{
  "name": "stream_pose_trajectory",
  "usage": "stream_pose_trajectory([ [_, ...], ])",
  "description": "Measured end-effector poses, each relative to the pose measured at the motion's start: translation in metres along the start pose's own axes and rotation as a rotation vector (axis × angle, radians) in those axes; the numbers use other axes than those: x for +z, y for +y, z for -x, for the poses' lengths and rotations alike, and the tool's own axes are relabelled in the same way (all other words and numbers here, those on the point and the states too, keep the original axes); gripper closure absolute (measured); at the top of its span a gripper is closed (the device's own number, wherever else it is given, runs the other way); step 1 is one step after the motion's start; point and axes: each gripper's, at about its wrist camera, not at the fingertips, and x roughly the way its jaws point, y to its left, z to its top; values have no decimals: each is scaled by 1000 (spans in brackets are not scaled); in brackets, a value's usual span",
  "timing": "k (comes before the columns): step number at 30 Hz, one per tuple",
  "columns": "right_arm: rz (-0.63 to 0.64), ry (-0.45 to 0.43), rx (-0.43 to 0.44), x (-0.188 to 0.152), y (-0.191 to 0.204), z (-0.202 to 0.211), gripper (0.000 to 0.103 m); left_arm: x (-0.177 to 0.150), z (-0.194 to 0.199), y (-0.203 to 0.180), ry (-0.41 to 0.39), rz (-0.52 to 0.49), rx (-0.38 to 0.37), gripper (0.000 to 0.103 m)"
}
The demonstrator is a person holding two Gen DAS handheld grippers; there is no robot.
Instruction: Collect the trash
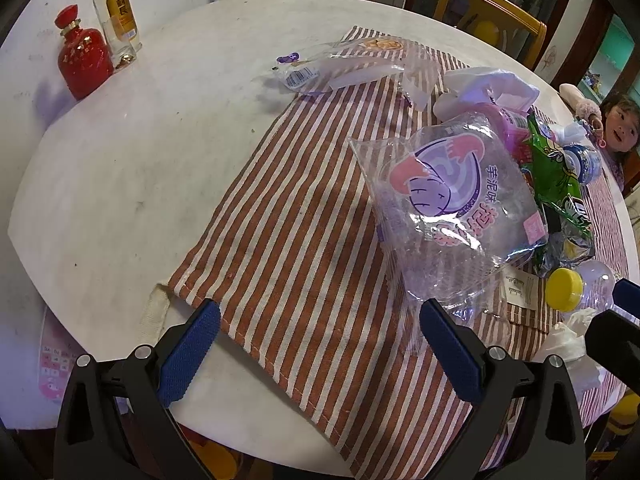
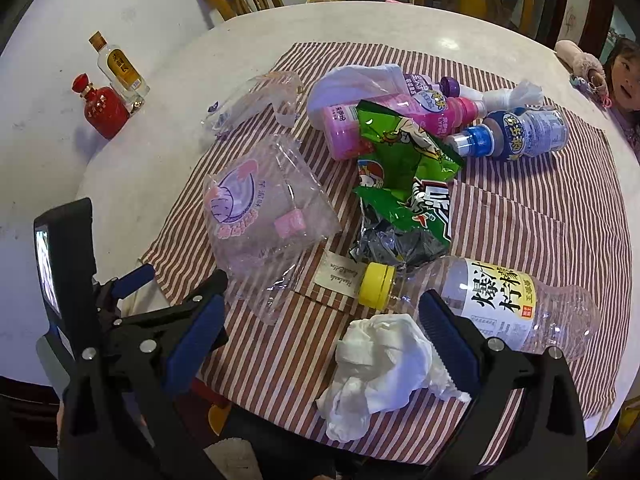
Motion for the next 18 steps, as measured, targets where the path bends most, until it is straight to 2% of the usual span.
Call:
stream_pose_trajectory([
  [18, 1, -27, -14, -2, 3, 8, 6, 0, 14, 1, -40, -8, 11, 6],
])
